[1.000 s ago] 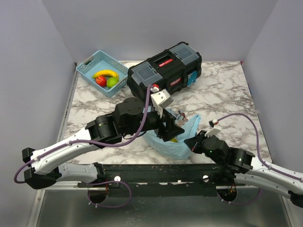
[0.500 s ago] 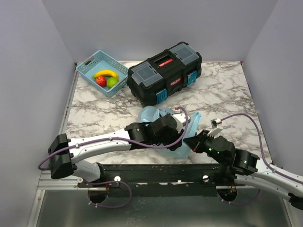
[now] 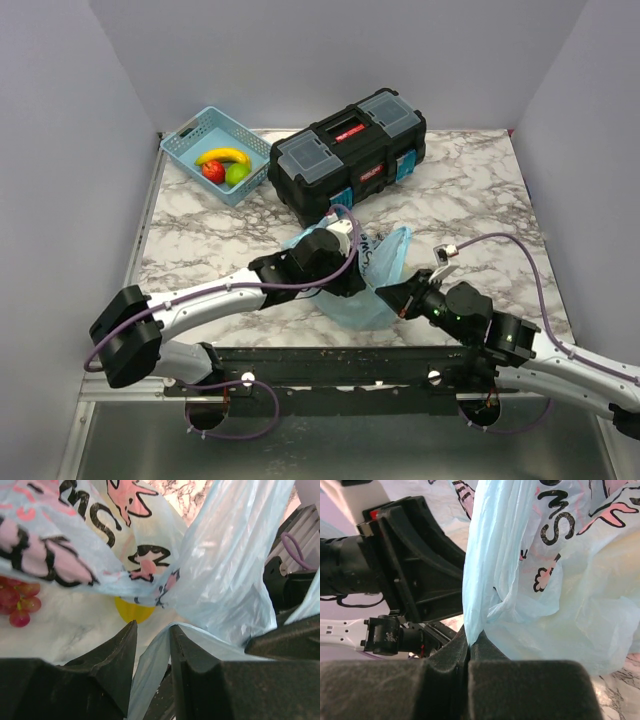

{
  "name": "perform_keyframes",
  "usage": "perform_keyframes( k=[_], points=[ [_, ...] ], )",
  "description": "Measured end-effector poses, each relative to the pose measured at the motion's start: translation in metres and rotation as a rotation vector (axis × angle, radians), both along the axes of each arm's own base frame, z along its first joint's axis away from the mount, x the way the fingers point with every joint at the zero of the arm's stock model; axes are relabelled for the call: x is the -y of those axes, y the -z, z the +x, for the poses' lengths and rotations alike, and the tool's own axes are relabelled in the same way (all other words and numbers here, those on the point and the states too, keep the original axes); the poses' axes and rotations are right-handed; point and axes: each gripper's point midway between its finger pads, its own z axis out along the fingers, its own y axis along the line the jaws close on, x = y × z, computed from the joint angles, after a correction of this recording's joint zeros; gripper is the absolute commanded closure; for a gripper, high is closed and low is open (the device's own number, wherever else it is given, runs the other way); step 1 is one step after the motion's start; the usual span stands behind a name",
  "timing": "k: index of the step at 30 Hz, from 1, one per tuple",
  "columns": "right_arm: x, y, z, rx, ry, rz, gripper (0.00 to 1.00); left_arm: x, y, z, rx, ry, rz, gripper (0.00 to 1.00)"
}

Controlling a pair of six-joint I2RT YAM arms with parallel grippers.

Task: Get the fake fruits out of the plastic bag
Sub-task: Adjust the plastic bag at the center of the board.

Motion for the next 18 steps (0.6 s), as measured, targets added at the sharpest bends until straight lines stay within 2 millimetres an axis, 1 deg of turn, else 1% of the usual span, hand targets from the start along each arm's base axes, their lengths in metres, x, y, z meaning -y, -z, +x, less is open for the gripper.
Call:
perform_keyframes(
  k=[4,6,9,11,12,13,14,15,16,18],
  points=[
    [-0.004,-0.004,0.000,0.009,-0.014,0.014,0.99,0.007,0.005,0.006,-0.022,0.007,-0.018,0.68],
    [-0.005,-0.005,0.000,0.015,-0.018,0.016,0.99,0.009,0.009,0.004,-0.041,0.024,-0.020,0.61],
    [-0.005,-0.007,-0.001,0.023,-0.024,0.017,0.99,0.007,0.002,0.005,-0.052,0.046,-0.052,0.49],
    [-0.006,-0.009,-0.004,0.034,-0.047,0.014,0.99,0.002,-0.012,0.005,-0.041,0.067,-0.085,0.41],
    [-0.007,-0.010,-0.006,0.042,-0.065,0.009,0.99,-0.002,-0.022,0.004,-0.021,0.077,-0.102,0.38],
    [-0.009,-0.010,-0.008,0.051,-0.085,0.004,0.99,-0.008,-0.037,0.004,0.012,0.082,-0.123,0.36],
    [-0.010,-0.010,-0.010,0.060,-0.108,-0.003,0.99,-0.012,-0.048,0.002,0.034,0.089,-0.138,0.33],
    [-0.012,-0.010,-0.013,0.069,-0.132,-0.011,0.99,-0.014,-0.053,0.001,0.049,0.096,-0.139,0.32],
    [-0.014,-0.010,-0.016,0.079,-0.155,-0.017,0.99,-0.019,-0.070,0.001,0.084,0.099,-0.150,0.31],
    [-0.016,-0.010,-0.020,0.099,-0.193,-0.032,0.99,-0.029,-0.090,0.005,0.143,0.094,-0.138,0.31]
  ],
)
